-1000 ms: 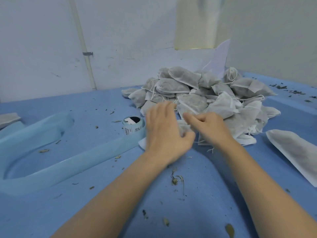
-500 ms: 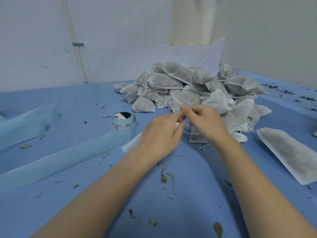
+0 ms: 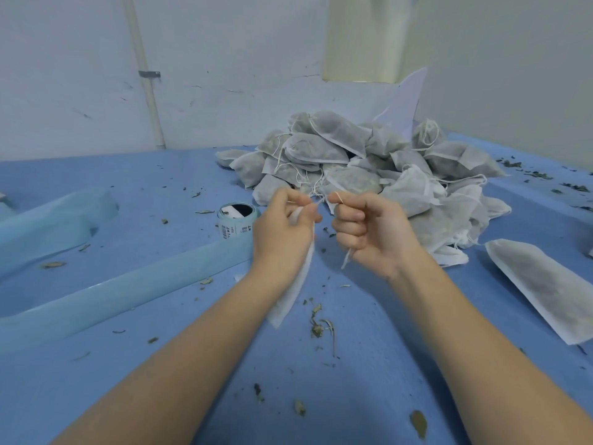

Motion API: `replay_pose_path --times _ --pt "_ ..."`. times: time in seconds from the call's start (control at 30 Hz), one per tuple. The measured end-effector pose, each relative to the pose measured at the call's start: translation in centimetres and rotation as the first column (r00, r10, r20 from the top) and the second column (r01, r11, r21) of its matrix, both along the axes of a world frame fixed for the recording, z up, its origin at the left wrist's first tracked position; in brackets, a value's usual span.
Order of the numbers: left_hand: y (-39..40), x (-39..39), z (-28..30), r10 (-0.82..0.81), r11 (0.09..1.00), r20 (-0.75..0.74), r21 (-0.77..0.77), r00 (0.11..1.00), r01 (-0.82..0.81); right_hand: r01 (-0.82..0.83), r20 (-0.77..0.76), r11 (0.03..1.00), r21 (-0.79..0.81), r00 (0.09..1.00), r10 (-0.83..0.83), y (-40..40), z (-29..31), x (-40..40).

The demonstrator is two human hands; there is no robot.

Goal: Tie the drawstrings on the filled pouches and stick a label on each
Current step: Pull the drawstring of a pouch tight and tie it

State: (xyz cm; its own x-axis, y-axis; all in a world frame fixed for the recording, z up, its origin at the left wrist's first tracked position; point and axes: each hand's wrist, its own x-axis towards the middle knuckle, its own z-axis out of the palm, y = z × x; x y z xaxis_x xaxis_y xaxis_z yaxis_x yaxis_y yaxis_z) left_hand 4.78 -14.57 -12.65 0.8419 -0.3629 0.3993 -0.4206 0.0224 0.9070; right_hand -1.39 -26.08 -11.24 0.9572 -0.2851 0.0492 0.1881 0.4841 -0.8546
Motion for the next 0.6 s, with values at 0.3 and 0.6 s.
replay_pose_path --times 0.3,0.6 --pt "0.1 0.0 -0.9 0.074 0.997 0.007 -0.03 0.997 -0.073 0.013 -0.075 0.921 -0.39 0.996 -0.046 1.2 -0.4 0.3" --pt "0.3 0.0 -0.6 0.065 0.997 -0.037 0.043 0.997 -0.063 0.1 -0.08 0.515 -0.852 0.945 -0.316 1.8 0.2 -0.4"
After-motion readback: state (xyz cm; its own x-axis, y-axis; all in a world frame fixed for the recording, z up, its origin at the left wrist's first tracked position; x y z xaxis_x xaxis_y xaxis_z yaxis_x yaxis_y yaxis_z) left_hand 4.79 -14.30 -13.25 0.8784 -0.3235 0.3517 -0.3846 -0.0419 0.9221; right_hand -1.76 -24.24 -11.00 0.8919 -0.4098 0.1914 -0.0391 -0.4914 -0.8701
